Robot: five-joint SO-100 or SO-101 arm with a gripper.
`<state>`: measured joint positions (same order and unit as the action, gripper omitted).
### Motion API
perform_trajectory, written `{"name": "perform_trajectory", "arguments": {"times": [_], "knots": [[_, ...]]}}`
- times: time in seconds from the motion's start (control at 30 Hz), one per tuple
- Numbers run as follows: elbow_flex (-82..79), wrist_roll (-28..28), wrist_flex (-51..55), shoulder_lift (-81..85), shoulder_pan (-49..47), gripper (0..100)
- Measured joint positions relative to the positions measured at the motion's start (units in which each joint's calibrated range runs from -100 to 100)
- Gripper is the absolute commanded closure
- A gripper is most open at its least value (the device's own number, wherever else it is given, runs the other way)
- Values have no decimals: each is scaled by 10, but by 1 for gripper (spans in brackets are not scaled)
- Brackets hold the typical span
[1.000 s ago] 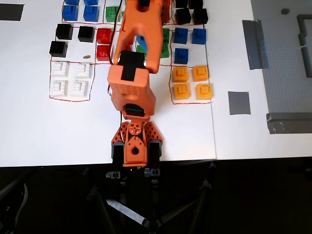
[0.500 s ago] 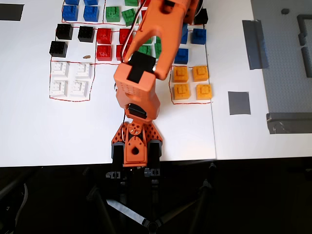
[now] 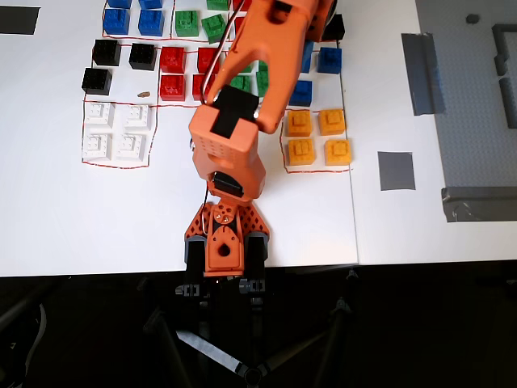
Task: Grab the block and put it in the grey marker
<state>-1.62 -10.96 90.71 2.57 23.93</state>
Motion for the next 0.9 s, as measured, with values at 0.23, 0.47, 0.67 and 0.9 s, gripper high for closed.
{"name": "perform_trajectory", "arguments": {"times": [0.23,0.47,0.67,0.9], "knots": [[-2,-1,-4,-20,0,70],[-31,-4,-17,-43,6,73],[-32,-4,-35,-59,23,73],[-47,-5,-46,-71,29,73]]}}
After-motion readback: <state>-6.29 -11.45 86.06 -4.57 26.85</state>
